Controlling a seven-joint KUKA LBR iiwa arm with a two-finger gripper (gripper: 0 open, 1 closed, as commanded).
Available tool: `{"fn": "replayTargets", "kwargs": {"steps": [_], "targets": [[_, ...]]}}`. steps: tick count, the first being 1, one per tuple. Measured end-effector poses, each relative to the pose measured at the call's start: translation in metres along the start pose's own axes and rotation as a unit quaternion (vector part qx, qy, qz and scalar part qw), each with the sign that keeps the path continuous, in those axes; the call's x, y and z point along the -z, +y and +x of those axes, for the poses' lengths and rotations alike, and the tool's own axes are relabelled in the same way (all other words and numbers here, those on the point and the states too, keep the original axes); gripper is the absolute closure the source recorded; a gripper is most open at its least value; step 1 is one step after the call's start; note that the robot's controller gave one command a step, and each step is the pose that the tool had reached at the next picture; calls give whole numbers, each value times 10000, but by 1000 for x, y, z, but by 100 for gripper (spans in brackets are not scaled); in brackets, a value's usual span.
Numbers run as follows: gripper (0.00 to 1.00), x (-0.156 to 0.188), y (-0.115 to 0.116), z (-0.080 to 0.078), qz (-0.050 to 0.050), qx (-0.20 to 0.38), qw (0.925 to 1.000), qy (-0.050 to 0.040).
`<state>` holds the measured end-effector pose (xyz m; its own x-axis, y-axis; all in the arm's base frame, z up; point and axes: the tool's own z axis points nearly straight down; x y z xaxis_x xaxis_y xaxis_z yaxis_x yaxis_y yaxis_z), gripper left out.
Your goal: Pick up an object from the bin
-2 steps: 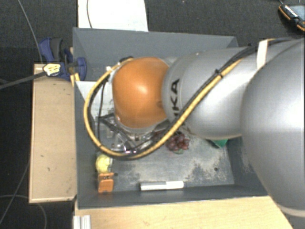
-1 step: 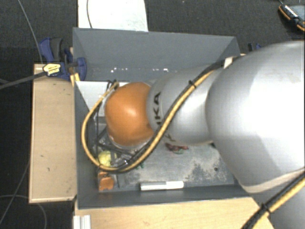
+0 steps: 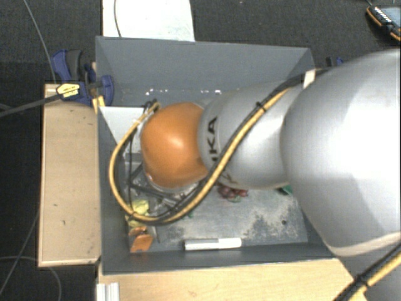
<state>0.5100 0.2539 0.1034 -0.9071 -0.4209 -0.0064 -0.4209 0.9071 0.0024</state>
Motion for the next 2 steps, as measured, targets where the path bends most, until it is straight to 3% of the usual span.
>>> {"fn": "replayTargets", "kwargs": {"steps": [1,2], "targets": [[0,-3,-4,-7,-18,2249,9744,-12],[0,-33,-7,-1,12,2102,9777,12]]}}
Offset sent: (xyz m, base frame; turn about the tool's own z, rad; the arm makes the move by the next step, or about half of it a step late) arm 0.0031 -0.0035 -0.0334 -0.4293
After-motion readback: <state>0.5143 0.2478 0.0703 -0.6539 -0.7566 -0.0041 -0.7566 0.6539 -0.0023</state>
